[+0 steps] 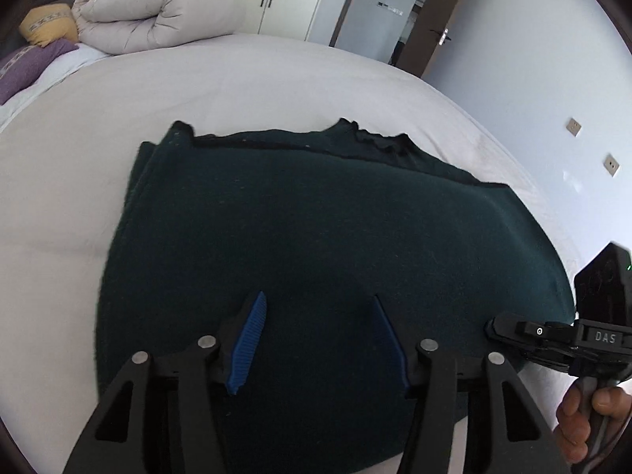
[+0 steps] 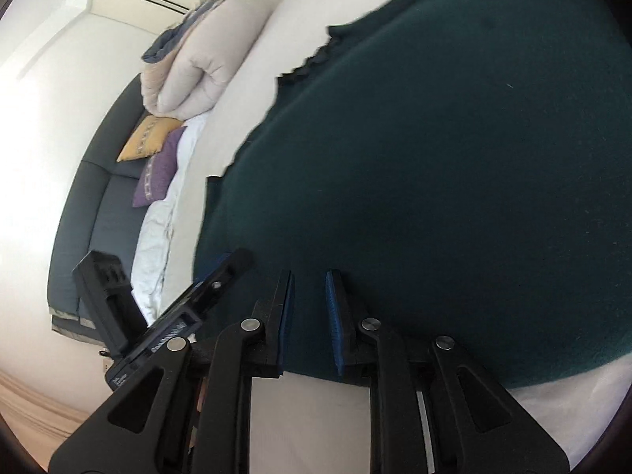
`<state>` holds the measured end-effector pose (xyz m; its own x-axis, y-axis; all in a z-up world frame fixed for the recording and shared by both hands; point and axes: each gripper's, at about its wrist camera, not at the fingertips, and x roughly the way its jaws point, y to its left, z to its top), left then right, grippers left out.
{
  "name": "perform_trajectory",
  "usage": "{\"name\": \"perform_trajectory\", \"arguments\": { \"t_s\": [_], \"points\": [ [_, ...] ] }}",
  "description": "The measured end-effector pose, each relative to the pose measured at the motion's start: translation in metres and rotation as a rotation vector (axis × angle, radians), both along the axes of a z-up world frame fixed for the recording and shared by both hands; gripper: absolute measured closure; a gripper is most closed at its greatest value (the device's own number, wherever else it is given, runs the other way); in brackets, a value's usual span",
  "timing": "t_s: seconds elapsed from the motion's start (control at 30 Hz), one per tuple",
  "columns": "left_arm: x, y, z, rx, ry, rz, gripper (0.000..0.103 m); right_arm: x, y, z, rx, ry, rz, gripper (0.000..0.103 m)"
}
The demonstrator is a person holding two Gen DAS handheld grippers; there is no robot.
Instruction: Fold small clothes
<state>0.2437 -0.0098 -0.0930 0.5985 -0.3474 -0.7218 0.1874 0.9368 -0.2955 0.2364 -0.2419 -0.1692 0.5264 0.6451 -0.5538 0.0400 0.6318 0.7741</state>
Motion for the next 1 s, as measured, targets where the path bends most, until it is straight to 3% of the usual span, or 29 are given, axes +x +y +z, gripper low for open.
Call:
{"name": "perform_trajectory", "arguments": {
  "t_s": [0.1,0.17,0.23,0.27,0.3,0.33,0.4,0.47,0.5,0.57,0.77,0.87,1.0],
  "points": [
    [-0.01,0.039,0.005,-0.029,0.001,0.073,0.048,-0.001,-0.021,-0.009,0.107,-0.012,-0.112,0.087],
    [-0.018,0.067,0.004,-0.054,0.025,0.14,0.047,-0.012,-0.045,-0.011,0.089,-0.011,-0.203,0.087],
    [-0.029,0.093,0.01,-0.136,0.02,0.18,0.045,-0.025,-0.068,-0.008,0.071,-0.016,-0.28,0.085],
    [-0.034,0.102,0.014,-0.127,0.012,0.219,0.029,-0.031,-0.075,-0.004,0.054,-0.021,-0.307,0.081],
    [-0.04,0.109,0.019,-0.124,-0.008,0.252,0.015,-0.035,-0.079,0.001,0.041,-0.03,-0.324,0.064],
    [-0.043,0.115,0.022,-0.144,-0.027,0.26,0.011,-0.038,-0.079,0.008,0.042,-0.047,-0.338,0.038],
    [-0.04,0.124,0.021,-0.212,-0.007,0.248,0.011,-0.038,-0.079,0.019,0.051,-0.105,-0.336,0.027],
    [-0.029,0.129,0.011,-0.297,0.067,0.223,0.011,-0.04,-0.073,0.033,0.046,-0.152,-0.266,0.027],
    [-0.022,0.13,0.005,-0.338,0.111,0.2,0.013,-0.052,-0.064,0.042,0.05,-0.16,-0.227,0.027],
    [-0.01,0.131,-0.013,-0.407,0.205,0.174,0.019,-0.035,-0.044,0.046,0.056,-0.159,-0.161,0.027],
    [0.006,0.129,-0.019,-0.438,0.291,0.106,0.021,0.013,0.012,0.054,0.088,-0.169,-0.026,0.027],
    [0.005,0.128,-0.021,-0.437,0.335,0.1,0.038,0.034,0.046,0.053,0.098,-0.166,0.015,0.027],
    [0.003,0.135,-0.031,-0.51,0.393,0.123,0.061,0.053,0.068,0.055,0.127,-0.147,0.07,0.027]
  ]
}}
